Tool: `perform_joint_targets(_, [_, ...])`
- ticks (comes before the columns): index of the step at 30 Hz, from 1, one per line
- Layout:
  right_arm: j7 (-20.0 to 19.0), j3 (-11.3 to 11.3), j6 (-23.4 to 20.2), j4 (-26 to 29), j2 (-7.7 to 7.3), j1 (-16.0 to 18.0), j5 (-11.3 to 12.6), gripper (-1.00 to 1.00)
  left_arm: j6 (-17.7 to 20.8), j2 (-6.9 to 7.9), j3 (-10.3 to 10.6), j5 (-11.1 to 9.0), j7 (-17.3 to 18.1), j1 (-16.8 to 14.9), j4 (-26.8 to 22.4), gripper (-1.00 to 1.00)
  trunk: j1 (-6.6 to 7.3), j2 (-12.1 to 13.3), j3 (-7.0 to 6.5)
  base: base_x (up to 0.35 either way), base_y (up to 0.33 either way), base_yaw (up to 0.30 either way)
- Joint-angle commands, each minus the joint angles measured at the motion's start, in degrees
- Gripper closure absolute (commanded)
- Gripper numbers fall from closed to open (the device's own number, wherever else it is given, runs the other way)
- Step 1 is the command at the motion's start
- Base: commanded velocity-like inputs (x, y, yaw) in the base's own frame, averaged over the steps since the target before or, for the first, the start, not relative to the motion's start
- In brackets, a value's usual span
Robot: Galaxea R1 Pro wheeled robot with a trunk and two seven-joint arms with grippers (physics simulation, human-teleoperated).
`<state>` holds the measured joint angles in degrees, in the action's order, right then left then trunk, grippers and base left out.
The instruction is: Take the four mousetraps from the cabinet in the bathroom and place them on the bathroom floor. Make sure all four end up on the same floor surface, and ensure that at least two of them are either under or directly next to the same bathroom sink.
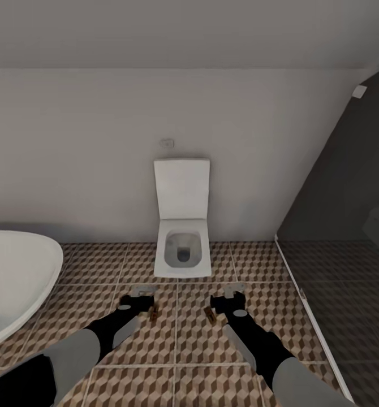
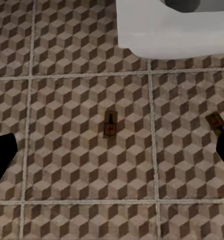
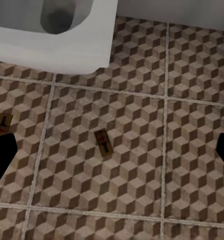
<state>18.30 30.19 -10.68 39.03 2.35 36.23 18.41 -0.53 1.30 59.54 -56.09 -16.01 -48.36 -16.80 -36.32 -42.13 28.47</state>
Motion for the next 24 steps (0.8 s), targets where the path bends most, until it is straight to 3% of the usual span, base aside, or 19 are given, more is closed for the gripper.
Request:
perform_joint_targets(1, [0.5,0.3,-0.2,-0.1,-0.08,0.0,0.4,-1.0,-0.1,0.09,0.5,-0.5,-0.4,0.0,0.2,-1.0,0.21,0.4,-0.22,0.0,0.0,0.0])
perform_joint_targets(9, [0.4,0.3,3.2,-4.3,-0.27,-0.1,0.3,-1.0,-0.6,0.46,0.5,-0.5,-0.1,0.2,5.5,-1.0,1.97,3.6,-2.4,0.0,0.0,0.0])
perform_joint_targets(18, [0.3,0.4,16.2,-17.0,-0.1,-0.1,0.4,-1.0,-0.8,0.6,0.5,-0.5,0.3,1.3,9.8,-1.0,3.94,7.2,-4.81,0.0,0.0,0.0])
perform_joint_targets(24, [-0.3,0.4,23.2,-25.9,-0.04,-0.2,0.6,-1.0,-0.9,0.7,0.5,-0.5,3.4,2.2,11.4,-1.0,5.26,9.6,-6.32,0.0,0.0,0.0])
